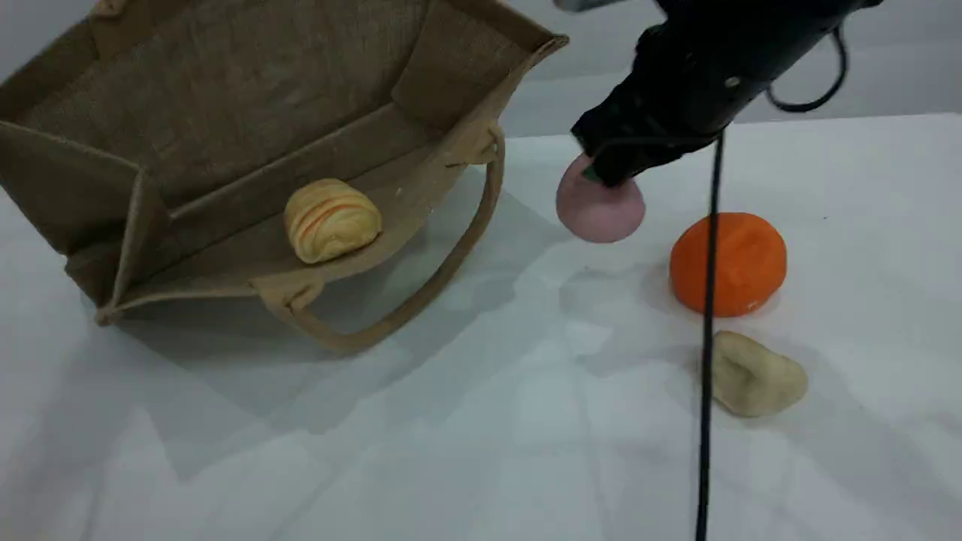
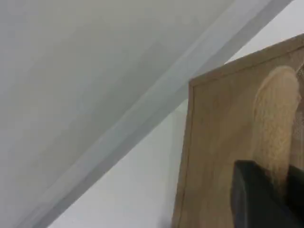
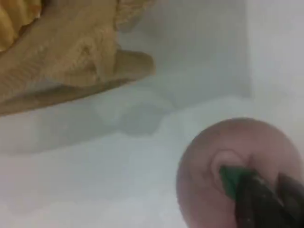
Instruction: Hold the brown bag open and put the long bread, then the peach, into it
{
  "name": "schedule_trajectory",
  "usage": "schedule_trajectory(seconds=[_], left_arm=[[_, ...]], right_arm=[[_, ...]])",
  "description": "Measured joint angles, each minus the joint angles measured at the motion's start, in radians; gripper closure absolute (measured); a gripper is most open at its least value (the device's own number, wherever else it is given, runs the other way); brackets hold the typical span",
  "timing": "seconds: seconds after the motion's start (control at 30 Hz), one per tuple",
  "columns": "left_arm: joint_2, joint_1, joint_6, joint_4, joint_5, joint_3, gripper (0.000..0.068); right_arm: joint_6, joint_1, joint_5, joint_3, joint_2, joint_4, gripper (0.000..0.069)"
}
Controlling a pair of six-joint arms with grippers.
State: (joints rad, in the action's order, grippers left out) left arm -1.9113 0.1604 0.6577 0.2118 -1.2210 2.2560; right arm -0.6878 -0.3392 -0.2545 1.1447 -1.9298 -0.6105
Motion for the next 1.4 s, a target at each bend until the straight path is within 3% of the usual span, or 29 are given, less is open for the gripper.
schedule_trajectory(seconds=[0.23, 0.53, 0.73, 0.9, 1.23, 1.4], left_arm=[[0.000, 0.001, 0.018, 0.031, 0.000, 0.000, 0.0583], [-0.001, 0.002, 0.045, 0.145, 0.000, 0.000, 0.0583], [-0.001, 0.002, 0.073, 0.239, 0.002, -0.002, 0.0583], [-0.002, 0.024, 0.089, 0.233, 0.004, -0.048, 0.0583], [-0.046, 0.076, 0.108, 0.236, 0.000, -0.065, 0.0583], [-0.064, 0.084, 0.112, 0.237, 0.000, -0.065, 0.0583]], right_arm=[[0.003, -0.010, 0.076, -0.161, 0.195, -0.044, 0.0678], [-0.017, -0.149, 0.182, -0.298, 0.355, -0.044, 0.0678], [-0.020, -0.253, 0.207, -0.300, 0.356, -0.043, 0.0678], [-0.019, -0.311, 0.239, -0.300, 0.356, -0.045, 0.0678], [-0.020, -0.330, 0.244, -0.300, 0.355, -0.074, 0.0678], [-0.028, -0.330, 0.337, -0.299, 0.331, -0.074, 0.0678]])
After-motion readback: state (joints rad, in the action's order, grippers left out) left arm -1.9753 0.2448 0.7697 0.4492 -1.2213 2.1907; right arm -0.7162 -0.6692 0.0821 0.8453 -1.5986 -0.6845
